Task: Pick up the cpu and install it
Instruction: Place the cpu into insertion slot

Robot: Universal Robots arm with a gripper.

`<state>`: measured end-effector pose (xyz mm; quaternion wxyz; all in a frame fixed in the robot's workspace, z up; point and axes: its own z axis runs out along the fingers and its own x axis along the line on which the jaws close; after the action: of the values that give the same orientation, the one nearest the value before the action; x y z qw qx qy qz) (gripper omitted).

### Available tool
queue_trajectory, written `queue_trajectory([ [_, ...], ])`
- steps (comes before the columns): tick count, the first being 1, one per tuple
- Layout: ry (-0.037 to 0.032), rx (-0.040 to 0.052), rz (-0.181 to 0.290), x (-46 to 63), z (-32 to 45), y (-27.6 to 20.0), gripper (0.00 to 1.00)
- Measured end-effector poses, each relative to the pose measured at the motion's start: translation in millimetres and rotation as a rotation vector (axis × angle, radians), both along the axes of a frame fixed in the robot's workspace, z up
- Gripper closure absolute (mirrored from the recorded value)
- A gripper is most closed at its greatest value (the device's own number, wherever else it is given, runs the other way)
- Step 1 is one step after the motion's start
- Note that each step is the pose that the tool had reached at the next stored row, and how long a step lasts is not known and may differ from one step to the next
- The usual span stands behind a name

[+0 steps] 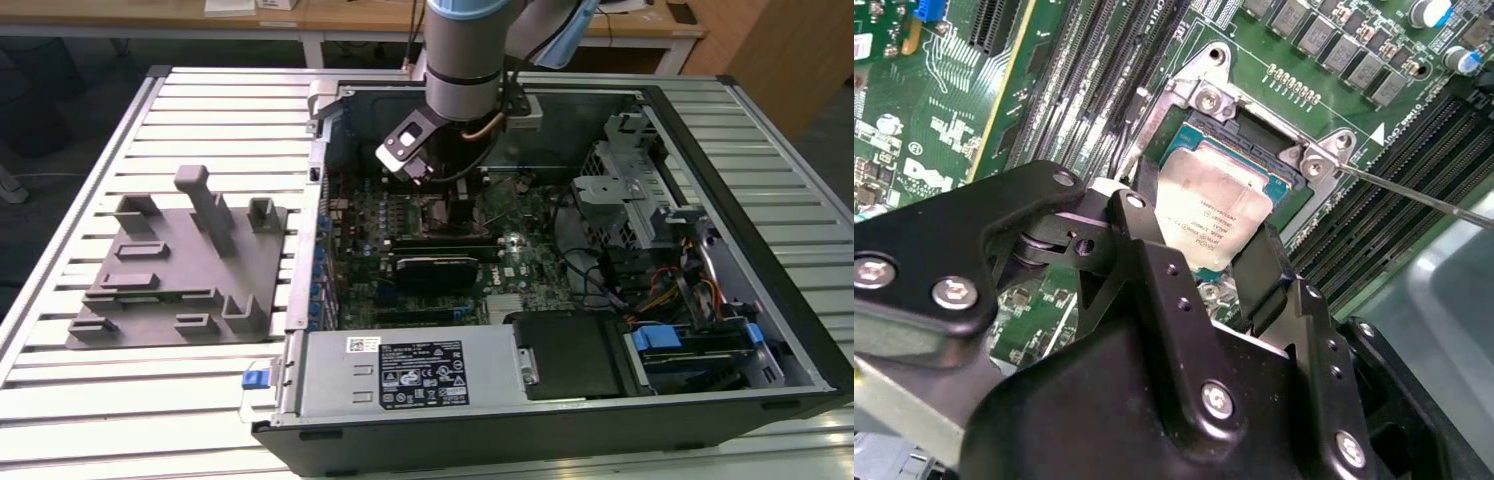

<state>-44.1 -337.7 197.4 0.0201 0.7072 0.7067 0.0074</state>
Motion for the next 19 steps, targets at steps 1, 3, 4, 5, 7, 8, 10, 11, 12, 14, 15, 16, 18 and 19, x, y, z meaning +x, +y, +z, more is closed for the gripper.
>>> queue_trajectory([
  [1, 0.0000, 0.0001, 0.000, 0.0, -1.0, 0.0, 0.46],
  [3, 0.0000, 0.0001, 0.000, 0.0, -2.3, 0.3, 0.46],
  [4, 0.0001, 0.0001, 0.000, 0.0, -2.7, 0.7, 0.46],
  [5, 0.0001, 0.0001, 0.000, 0.0, -3.1, 1.1, 0.46],
  [7, 0.0000, 0.0001, 0.000, 0.0, -3.8, 1.8, 0.46],
  [8, 0.0001, 0.0001, 0.000, 0.0, -4.1, 2.1, 0.46],
  [10, 0.0001, 0.0001, 0.000, 0.0, -4.7, 2.7, 0.46],
  [11, 0.0000, 0.0001, 0.000, 0.0, -5.1, 3.0, 0.46],
  [12, 0.0000, 0.0001, 0.000, 0.0, -5.4, 3.3, 0.46],
  [14, 0.0002, -0.0002, 0.000, 0.0, -5.7, 3.5, 0.46],
  [15, 0.0002, -0.0002, 0.000, 0.0, -5.8, 3.6, 0.46],
  [16, 0.0001, -0.0001, 0.000, 0.0, -5.8, 3.6, 0.46],
  [18, 0.0001, 0.0000, 0.000, 0.0, -5.9, 3.6, 0.46],
  [19, 0.0001, 0.0001, 0.000, 0.0, -5.9, 3.6, 0.46],
])
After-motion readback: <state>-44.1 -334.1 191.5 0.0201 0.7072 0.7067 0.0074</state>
